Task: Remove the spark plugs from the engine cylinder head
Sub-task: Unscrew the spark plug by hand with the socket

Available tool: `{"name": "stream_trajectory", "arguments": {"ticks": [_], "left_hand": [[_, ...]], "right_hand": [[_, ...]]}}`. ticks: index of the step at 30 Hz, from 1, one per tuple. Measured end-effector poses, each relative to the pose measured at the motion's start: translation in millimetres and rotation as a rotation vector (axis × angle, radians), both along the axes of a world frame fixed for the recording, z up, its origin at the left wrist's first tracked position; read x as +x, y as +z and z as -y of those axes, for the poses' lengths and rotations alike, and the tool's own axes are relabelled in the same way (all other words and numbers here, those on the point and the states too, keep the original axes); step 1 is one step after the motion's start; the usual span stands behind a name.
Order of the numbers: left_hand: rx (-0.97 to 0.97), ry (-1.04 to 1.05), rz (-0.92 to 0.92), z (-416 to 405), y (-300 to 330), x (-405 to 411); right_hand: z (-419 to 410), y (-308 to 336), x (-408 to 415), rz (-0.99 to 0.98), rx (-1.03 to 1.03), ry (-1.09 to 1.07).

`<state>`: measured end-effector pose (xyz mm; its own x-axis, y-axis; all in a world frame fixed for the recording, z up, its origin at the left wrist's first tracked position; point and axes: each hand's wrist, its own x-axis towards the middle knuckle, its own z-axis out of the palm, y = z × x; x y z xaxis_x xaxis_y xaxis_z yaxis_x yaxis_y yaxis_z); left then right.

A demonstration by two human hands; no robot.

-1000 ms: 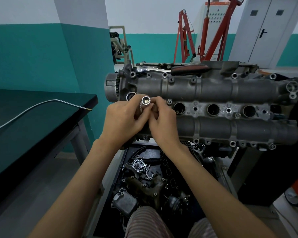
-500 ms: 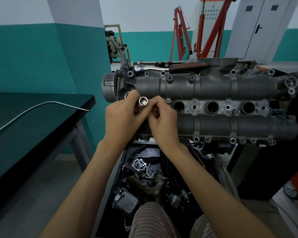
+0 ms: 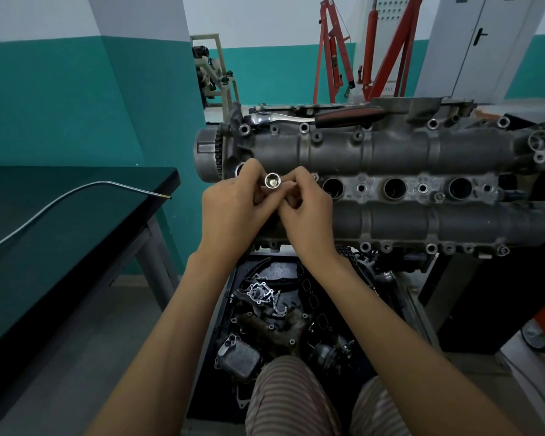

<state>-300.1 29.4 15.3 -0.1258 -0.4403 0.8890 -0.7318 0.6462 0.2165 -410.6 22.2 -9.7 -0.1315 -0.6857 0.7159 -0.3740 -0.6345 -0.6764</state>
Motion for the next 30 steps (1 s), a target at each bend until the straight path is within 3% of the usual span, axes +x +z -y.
{"name": "stream_trajectory", "arguments": {"ticks": [6, 12, 21, 25, 30], "left_hand": [[0.009, -0.039, 0.085, -3, 1, 5], [0.010, 0.057, -0.079, -1, 1, -6], [0.069, -0.053, 0.029, -6, 3, 4], [0.064, -0.016, -0.003, -3, 2, 3], [0.043, 0.048, -0.062, 0, 1, -3]], "right_hand": [[0, -2, -1, -0.047, -0.050, 0.046], [4, -4, -2, -0.119, -0.025, 0.030], [1, -2, -2, -0.062, -0.039, 0.054], [0, -1, -1, -0.094, -0.074, 0.036], [2, 0, 0, -0.077, 0.034, 0.019]]}}
